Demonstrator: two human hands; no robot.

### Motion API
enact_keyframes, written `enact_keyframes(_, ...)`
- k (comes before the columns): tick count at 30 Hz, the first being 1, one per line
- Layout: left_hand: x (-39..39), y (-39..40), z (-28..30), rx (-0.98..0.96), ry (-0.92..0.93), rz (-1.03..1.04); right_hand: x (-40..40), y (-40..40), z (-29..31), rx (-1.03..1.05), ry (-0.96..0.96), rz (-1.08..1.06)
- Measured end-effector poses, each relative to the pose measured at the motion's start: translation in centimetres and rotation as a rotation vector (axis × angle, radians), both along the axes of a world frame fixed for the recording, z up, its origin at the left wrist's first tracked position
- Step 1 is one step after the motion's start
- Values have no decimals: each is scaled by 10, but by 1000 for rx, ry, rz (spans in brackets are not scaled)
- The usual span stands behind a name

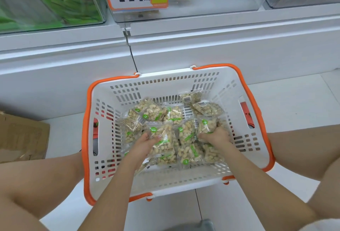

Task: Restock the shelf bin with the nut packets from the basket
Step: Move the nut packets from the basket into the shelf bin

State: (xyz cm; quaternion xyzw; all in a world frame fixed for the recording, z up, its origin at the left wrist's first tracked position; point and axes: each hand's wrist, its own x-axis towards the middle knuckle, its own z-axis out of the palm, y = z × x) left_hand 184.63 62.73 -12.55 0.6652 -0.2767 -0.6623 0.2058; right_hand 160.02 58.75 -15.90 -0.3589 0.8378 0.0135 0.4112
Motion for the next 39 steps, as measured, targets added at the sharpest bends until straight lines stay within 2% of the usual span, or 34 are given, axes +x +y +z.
enact_keyframes(5, -8, -3, 1, 6, -6, 14, 5, 10, 7, -76, -142, 42)
enact_keyframes(8, -13, -5, 5, 16, 1, 36, 13, 16, 14, -150, -145, 67)
enact_keyframes(11, -19, -7, 15, 10, 3, 58, 26, 16, 35, -227, -298, 35)
enact_keyframes(17, -28, -11, 49, -94, 13, 36, 50, 12, 90, -346, -502, 101)
enact_keyframes(20, -29, -9, 67, -175, -30, 22, 50, 12, 119, -307, -644, 134)
enact_keyframes(24, -28, -3, 86, -277, -51, 20, 42, 16, 150, -330, -680, 198)
enact_keyframes(28, -36, -7, 118, -324, 23, 55, 39, 17, 174, -372, -792, 101)
enact_keyframes(31, -38, -17, 141, -339, 146, 112, 45, 13, 190, -415, -809, 92)
enact_keyframes(34, -40, -22, 166, -392, 218, 91, 51, 4, 204, -470, -879, 4)
enact_keyframes(37, -44, -24, 191, -474, 95, 0, 61, -5, 218, -562, -941, 3)
enact_keyframes(39, -42, -33, 199, -542, -46, 6, 70, -10, 227, -652, -898, 16)
